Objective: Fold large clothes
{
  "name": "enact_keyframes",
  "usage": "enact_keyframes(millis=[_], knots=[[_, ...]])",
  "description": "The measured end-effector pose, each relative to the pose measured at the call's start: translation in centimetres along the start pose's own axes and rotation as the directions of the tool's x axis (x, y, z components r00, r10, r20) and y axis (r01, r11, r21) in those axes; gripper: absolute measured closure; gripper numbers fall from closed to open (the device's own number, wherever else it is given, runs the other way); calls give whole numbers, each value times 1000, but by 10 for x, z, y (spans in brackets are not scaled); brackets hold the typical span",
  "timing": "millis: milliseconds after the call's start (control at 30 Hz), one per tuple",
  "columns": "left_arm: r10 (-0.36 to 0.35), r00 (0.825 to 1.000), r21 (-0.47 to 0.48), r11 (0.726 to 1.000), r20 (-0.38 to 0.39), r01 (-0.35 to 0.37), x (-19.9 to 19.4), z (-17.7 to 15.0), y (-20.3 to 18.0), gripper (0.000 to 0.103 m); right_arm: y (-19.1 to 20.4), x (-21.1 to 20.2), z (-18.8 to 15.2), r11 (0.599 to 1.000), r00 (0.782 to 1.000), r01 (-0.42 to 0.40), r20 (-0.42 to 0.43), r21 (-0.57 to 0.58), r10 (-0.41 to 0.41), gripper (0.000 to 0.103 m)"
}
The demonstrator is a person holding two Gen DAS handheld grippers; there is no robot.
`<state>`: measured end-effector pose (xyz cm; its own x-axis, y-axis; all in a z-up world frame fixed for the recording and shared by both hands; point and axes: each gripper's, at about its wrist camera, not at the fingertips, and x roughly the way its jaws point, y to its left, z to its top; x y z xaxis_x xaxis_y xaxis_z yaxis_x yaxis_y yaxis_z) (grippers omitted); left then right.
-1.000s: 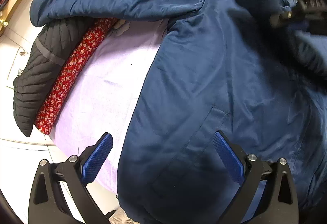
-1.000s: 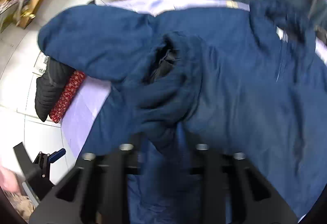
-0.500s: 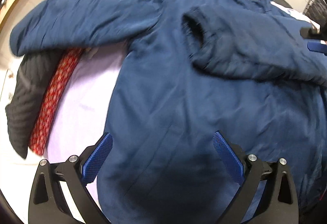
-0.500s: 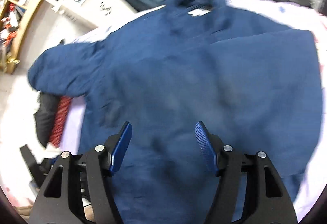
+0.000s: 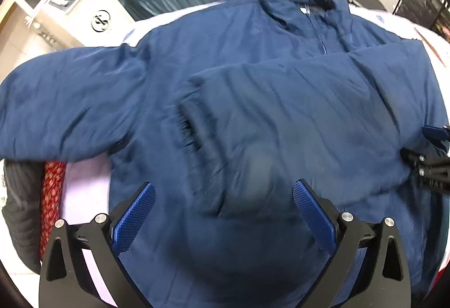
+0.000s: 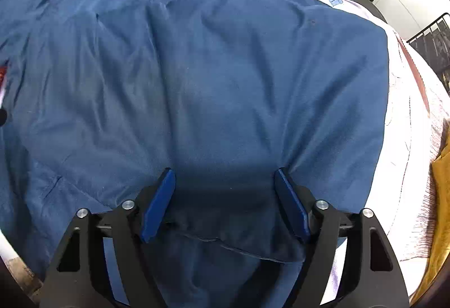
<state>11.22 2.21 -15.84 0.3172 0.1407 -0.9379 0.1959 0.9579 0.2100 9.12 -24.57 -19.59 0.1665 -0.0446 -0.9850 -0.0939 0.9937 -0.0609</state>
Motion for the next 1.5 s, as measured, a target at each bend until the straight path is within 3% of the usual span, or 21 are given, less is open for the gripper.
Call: enact_keyframes(millis=[200, 267, 500, 633, 767, 833, 933, 967, 1267, 1500], knots=[[51, 989, 38, 998, -142, -46, 58, 9, -20, 5, 11, 13, 9, 1000, 999, 12, -42, -13, -12, 17], [27, 989, 12, 1000, -144, -25, 67, 10, -18, 5, 9, 18, 9, 999, 997, -35, -64, -13, 34, 5], [-14, 989, -29, 1000, -145, 9, 71, 11, -10, 5, 27, 26, 17, 1000, 997, 16, -76, -10, -17, 5], [-39, 996, -48, 998, -77, 35, 69, 2, -2, 5, 33, 24, 24, 1000, 995, 27, -96, -5, -27, 5], [-102, 991, -113, 987, 91, 112, 69, -24, 10, 5, 37, 12, 32, 999, 998, -14, -55, 44, 16, 5], [-115, 971, -148, 978, 208, 148, 67, -41, 15, 5, 33, 7, 31, 997, 998, -31, -49, 73, 35, 5], [-61, 929, -177, 975, 364, 133, 67, -63, 11, 5, 30, -3, 16, 991, 997, -72, -17, 112, 74, 5], [-47, 922, -174, 977, 385, 123, 67, -67, 7, 5, 31, -5, 13, 990, 997, -80, -10, 116, 82, 5], [-73, 922, -180, 972, 381, 151, 68, -65, 16, 5, 28, -44, -10, 985, 990, -129, 66, 113, 122, 5], [-74, 921, -180, 972, 382, 153, 65, -66, 9, 5, 35, -74, -3, 988, 984, -133, 132, 78, 122, 5]])
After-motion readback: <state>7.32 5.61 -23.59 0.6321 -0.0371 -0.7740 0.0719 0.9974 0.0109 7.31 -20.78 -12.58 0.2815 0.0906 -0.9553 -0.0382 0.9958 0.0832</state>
